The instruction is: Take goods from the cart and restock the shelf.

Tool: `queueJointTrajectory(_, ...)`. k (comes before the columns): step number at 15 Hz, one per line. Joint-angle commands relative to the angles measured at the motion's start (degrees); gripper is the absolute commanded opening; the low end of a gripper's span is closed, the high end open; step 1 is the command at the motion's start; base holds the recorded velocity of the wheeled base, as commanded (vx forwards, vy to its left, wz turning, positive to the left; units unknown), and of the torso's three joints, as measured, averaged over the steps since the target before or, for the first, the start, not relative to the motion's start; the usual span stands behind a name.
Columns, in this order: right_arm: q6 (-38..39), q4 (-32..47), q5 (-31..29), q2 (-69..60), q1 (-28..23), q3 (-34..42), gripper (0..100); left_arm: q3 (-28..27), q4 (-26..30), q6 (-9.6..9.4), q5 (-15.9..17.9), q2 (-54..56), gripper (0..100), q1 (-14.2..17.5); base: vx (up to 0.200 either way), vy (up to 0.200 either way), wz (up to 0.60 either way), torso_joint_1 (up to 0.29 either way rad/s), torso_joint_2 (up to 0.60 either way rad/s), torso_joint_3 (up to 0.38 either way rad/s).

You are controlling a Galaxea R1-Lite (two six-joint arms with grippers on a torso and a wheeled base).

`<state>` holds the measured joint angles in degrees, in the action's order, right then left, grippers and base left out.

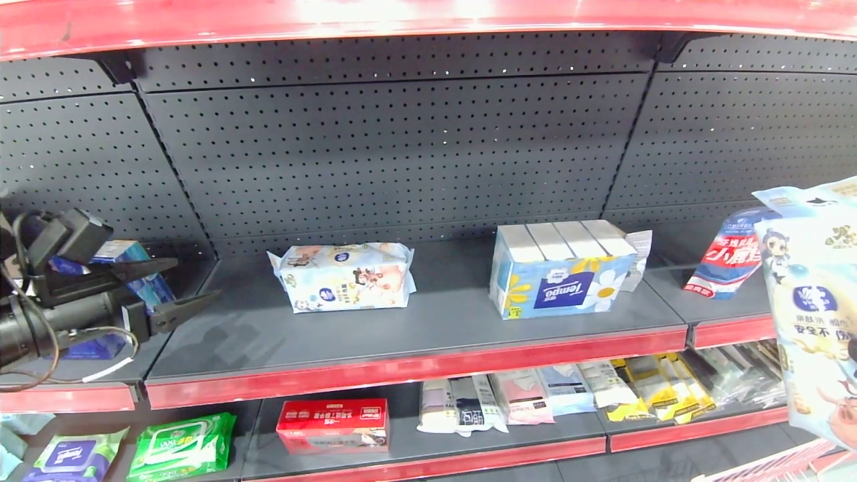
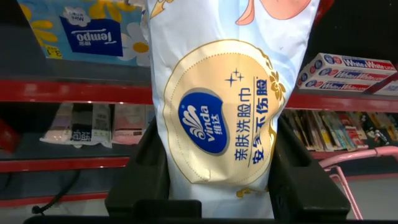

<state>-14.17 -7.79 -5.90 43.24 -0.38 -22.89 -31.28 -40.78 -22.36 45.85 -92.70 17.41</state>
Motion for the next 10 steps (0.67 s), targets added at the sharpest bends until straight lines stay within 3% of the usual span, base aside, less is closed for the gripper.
queueJointTrajectory(1, -0.7, 0.1, 0.0, 0.0, -1.3, 0.5, 0, -1.2, -3.3, -4.89, 5.3, -11.8, 100, -0.6, 0.000, 0.000, 0.00, 0.000, 0.00, 0.000)
queueJointTrajectory(5, -1.0, 0.7, 0.3, -4.0, -2.3, 3.6, 0, -5.4, -3.4, -6.03, 7.1, -16.6, 100, -3.1, 0.000, 0.000, 0.00, 0.000, 0.00, 0.000)
queueJointTrajectory(8, -1.0, 0.7, 0.2, -5.4, -2.3, 5.2, 0, -7.5, -3.5, -8.67, 7.2, -20.2, 100, -3.3, 0.000, 0.000, 0.00, 0.000, 0.00, 0.000)
queueJointTrajectory(10, -1.0, 0.8, 0.1, -5.9, -2.3, 5.2, 0, -9.1, -3.4, -8.84, 7.3, -21.5, 100, -3.8, 0.000, 0.000, 0.00, 0.000, 0.00, 0.000)
